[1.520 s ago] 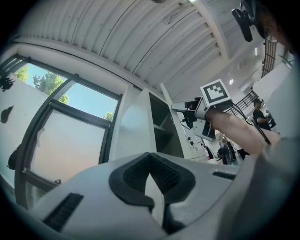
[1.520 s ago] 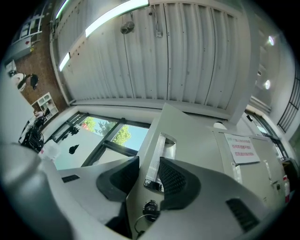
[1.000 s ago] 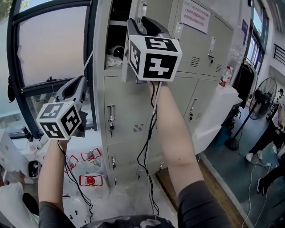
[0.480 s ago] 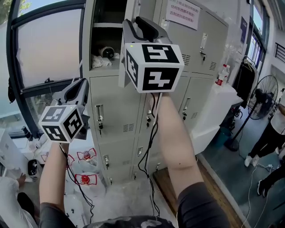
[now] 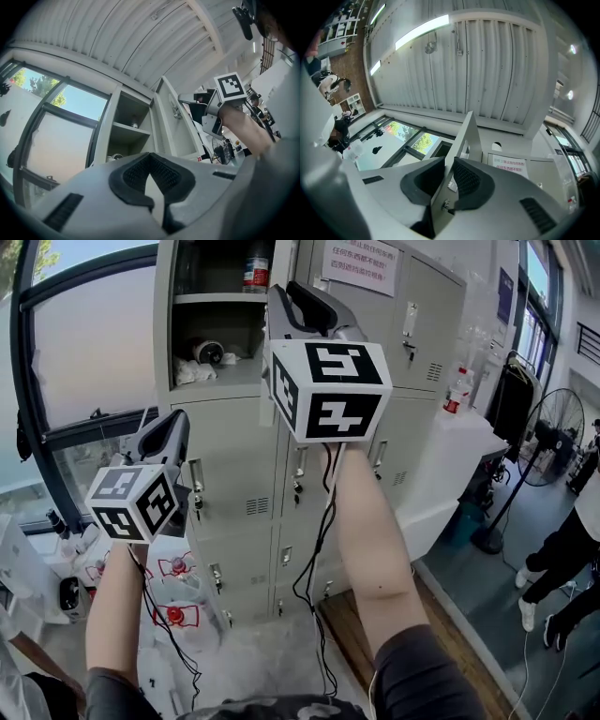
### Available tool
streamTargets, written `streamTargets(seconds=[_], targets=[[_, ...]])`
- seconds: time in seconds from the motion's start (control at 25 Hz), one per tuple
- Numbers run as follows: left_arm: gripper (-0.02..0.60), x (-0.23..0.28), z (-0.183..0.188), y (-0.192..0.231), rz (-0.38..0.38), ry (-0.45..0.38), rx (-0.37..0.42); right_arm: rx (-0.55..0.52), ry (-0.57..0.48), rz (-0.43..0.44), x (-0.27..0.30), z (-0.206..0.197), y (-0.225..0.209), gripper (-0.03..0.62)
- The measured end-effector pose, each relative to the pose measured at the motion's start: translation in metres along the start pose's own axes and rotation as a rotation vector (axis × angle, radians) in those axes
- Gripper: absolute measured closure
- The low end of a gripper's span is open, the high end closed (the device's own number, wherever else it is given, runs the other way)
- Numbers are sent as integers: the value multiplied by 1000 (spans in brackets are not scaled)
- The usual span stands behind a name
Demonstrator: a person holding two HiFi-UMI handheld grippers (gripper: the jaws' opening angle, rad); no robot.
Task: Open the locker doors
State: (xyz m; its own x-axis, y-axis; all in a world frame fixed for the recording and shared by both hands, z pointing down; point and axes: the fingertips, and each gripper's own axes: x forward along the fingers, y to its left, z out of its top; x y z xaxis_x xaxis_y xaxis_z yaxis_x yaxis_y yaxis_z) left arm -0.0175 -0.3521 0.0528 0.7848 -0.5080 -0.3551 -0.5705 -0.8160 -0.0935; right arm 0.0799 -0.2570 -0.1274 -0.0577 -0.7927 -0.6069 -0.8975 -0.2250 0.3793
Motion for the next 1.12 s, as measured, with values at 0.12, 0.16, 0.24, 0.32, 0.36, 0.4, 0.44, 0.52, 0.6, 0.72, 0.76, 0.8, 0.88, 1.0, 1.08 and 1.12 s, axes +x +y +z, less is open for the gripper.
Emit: streamTargets(seconds=[0.12, 0.16, 0.24, 0.32, 0.36, 0.4, 0.44, 0.52, 0.6, 0.72, 0.76, 0.8, 0.88, 1.0, 1.08, 1.12], targets=[[574, 1, -1, -8, -3, 2, -4, 13, 3, -3, -7, 0, -10, 517], [574, 1, -1, -11, -5, 3, -4, 22, 6, -5, -10, 0, -14, 517], [574, 3, -1, -16, -7, 3, -4, 34, 9, -12, -15, -1, -22, 519], [574, 5, -1, -22, -10, 3, -6, 37, 12, -21, -19, -1, -31, 520], [574, 6, -1, -25, -12, 3, -6, 40, 14, -25, -21, -2, -36, 520], [574, 8, -1, -28, -13, 3, -6, 46, 15, -29, -23, -3, -41, 520], [574, 9, -1, -30, -14, 3, -6, 53, 17, -32, -25, -4, -46, 522], [572, 12, -1, -37, -17, 2, -5, 65, 19, -38, -29, -5, -55, 522], [572, 14, -1, -43, -18, 1, -5, 69, 24, -42, -32, -7, -62, 522], [574, 18, -2, -51, -19, -1, -7, 74, 30, -49, -37, -9, -74, 523], [574, 19, -3, -54, -20, -1, -7, 77, 31, -54, -38, -10, -78, 523], [572, 20, -3, -56, -21, -1, -7, 79, 31, -61, -40, -12, -82, 525], [574, 23, -5, -61, -21, -1, -8, 78, 29, -72, -42, -15, -90, 526], [574, 27, -7, -67, -17, -1, -13, 80, 31, -74, -45, -18, -98, 528], [574, 28, -8, -71, -12, -2, -16, 82, 36, -68, -46, -19, -102, 530], [574, 29, -8, -73, -9, -3, -19, 84, 38, -66, -47, -20, -103, 530]])
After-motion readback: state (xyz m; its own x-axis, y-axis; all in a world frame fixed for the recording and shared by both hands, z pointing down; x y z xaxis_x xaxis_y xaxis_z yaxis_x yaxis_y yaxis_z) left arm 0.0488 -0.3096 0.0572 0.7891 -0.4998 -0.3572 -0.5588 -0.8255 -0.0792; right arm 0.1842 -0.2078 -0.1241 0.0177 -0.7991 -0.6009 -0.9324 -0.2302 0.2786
